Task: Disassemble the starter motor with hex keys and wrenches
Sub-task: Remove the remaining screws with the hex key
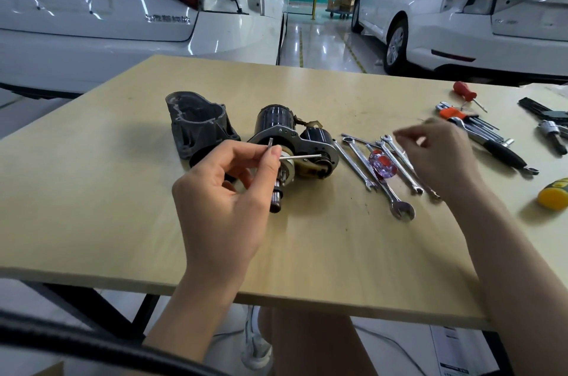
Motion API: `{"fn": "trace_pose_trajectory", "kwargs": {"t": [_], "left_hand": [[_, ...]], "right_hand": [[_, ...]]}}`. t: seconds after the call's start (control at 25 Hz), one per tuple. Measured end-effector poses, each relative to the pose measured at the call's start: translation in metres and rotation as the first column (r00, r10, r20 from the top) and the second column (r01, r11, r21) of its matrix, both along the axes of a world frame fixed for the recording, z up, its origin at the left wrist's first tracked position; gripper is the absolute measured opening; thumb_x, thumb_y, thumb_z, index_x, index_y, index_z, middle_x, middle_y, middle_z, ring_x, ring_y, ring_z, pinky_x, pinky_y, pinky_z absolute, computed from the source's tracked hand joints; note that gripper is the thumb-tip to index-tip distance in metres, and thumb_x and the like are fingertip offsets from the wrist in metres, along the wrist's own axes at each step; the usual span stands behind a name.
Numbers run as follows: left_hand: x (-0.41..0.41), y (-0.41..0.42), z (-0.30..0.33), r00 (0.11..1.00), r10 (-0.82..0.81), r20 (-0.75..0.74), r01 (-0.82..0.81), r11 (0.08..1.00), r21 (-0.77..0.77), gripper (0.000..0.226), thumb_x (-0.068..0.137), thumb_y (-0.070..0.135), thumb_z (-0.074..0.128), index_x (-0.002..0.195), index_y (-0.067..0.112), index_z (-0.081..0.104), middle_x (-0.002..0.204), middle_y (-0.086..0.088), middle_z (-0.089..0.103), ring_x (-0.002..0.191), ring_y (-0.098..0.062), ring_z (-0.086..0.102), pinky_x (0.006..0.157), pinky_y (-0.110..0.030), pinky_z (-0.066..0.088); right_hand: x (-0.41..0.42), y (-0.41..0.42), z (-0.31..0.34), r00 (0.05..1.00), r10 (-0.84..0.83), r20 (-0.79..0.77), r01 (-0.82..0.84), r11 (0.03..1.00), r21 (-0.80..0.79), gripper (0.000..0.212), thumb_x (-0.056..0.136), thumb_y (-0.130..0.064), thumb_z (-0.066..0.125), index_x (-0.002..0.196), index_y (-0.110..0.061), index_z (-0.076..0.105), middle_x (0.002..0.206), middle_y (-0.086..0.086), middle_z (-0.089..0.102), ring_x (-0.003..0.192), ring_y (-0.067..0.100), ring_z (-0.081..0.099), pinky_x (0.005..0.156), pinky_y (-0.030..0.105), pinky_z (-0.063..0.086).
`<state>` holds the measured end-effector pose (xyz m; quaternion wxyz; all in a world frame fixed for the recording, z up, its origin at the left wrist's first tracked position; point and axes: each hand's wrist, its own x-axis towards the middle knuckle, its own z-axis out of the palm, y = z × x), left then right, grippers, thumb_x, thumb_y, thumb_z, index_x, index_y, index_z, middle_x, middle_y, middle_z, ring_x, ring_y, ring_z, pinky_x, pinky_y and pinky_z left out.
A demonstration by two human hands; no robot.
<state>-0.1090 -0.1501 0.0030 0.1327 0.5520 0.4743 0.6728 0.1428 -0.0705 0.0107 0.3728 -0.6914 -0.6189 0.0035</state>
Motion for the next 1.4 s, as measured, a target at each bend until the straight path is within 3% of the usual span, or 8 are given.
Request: {"fn": "trace_pose_trajectory", "kwargs": {"t": [0.12, 0.28, 0.4, 0.56, 0.6, 0.8, 1.12, 1.4], "left_hand": [[-0.004, 0.003, 0.0, 1.0, -0.005, 0.013, 0.005, 1.0, -0.004, 0.008, 0.086, 0.03, 0.069, 0.079, 0.026, 0.07, 0.068, 0.011, 0.069, 0.064, -0.013, 0.067, 0.054, -0.025, 0.053], [0.007, 0.004, 0.0, 0.997, -0.009, -0.071, 0.014, 0.998, 0.068, 0.01, 0.087, 0.026, 0.069, 0.08, 0.019, 0.07, 0.068, 0.01, 0.066, 0.056, -0.006, 0.059, 0.049, -0.018, 0.045], [0.021, 0.005, -0.001, 0.97, -0.079, -0.228, 0.099, 0.992, 0.081, 0.009, 0.084, 0.024, 0.071, 0.08, 0.016, 0.072, 0.071, 0.006, 0.066, 0.059, -0.004, 0.056, 0.055, -0.014, 0.042], [0.017, 0.017, 0.006, 0.926, -0.162, -0.341, 0.194, 0.979, 0.062, 0.021, 0.084, 0.033, 0.071, 0.096, 0.016, 0.07, 0.087, 0.009, 0.066, 0.076, -0.003, 0.058, 0.071, -0.009, 0.042], [0.01, 0.024, 0.008, 0.942, -0.154, -0.299, 0.171, 0.985, 0.031, 0.028, 0.084, 0.035, 0.071, 0.104, 0.016, 0.067, 0.094, 0.007, 0.065, 0.08, -0.004, 0.059, 0.076, -0.01, 0.044], [-0.012, 0.058, 0.005, 0.943, -0.225, -0.244, 0.086, 0.875, -0.477, 0.079, 0.071, 0.039, 0.082, 0.138, 0.024, 0.044, 0.126, 0.008, 0.041, 0.112, -0.004, 0.044, 0.1, -0.019, 0.035], [0.001, 0.081, 0.03, 0.682, -0.445, -0.58, -0.072, 0.748, -0.659, 0.1, 0.058, 0.046, 0.086, 0.14, 0.024, 0.033, 0.127, -0.007, 0.04, 0.117, -0.022, 0.045, 0.094, -0.026, 0.038], [0.044, 0.086, 0.042, 0.13, -0.329, -0.935, -0.485, 0.802, -0.349, 0.081, 0.074, 0.031, 0.072, 0.136, 0.003, 0.028, 0.132, -0.027, 0.044, 0.117, -0.038, 0.05, 0.084, -0.036, 0.046]], "right_hand": [[-0.041, -0.018, 0.003, 0.906, 0.359, -0.223, -0.295, 0.916, 0.272, 0.016, 0.089, -0.027, 0.065, 0.085, -0.019, 0.078, 0.066, 0.0, 0.061, 0.05, 0.003, 0.046, 0.051, 0.016, 0.037], [-0.085, -0.039, 0.006, 0.288, 0.367, -0.885, -0.723, 0.689, 0.051, 0.04, 0.081, -0.046, 0.058, 0.081, -0.012, 0.078, 0.057, 0.006, 0.062, 0.032, 0.01, 0.038, 0.035, 0.013, 0.026], [-0.088, -0.039, 0.005, 0.0, 0.265, -0.964, -0.756, 0.631, 0.173, 0.027, 0.082, -0.032, 0.058, 0.08, -0.012, 0.076, 0.062, 0.001, 0.059, 0.042, 0.007, 0.046, 0.042, 0.016, 0.039], [-0.08, -0.03, 0.001, -0.177, 0.192, -0.965, -0.619, 0.741, 0.261, 0.022, 0.091, -0.012, 0.049, 0.076, -0.007, 0.065, 0.068, 0.004, 0.059, 0.061, 0.015, 0.061, 0.064, 0.028, 0.055], [-0.078, -0.027, -0.002, -0.12, 0.187, -0.975, -0.555, 0.801, 0.222, 0.022, 0.095, -0.005, 0.044, 0.082, -0.006, 0.062, 0.067, 0.006, 0.057, 0.056, 0.014, 0.059, 0.058, 0.028, 0.054], [-0.076, -0.02, -0.015, 0.799, 0.068, -0.598, -0.233, 0.951, -0.203, 0.015, 0.096, -0.011, 0.044, 0.09, -0.019, 0.056, 0.071, 0.0, 0.049, 0.06, 0.016, 0.046, 0.06, 0.032, 0.04], [-0.085, -0.009, -0.002, 0.639, -0.036, -0.769, -0.445, 0.798, -0.407, 0.034, 0.092, -0.044, 0.056, 0.079, -0.015, 0.043, 0.054, -0.002, 0.026, 0.036, 0.01, 0.022, 0.036, 0.015, 0.018], [-0.081, 0.009, 0.015, 0.719, -0.075, -0.691, -0.513, 0.614, -0.6, 0.049, 0.078, -0.064, 0.061, 0.058, -0.023, 0.044, 0.045, -0.005, 0.026, 0.031, 0.008, 0.017, 0.031, 0.012, 0.013]]}}
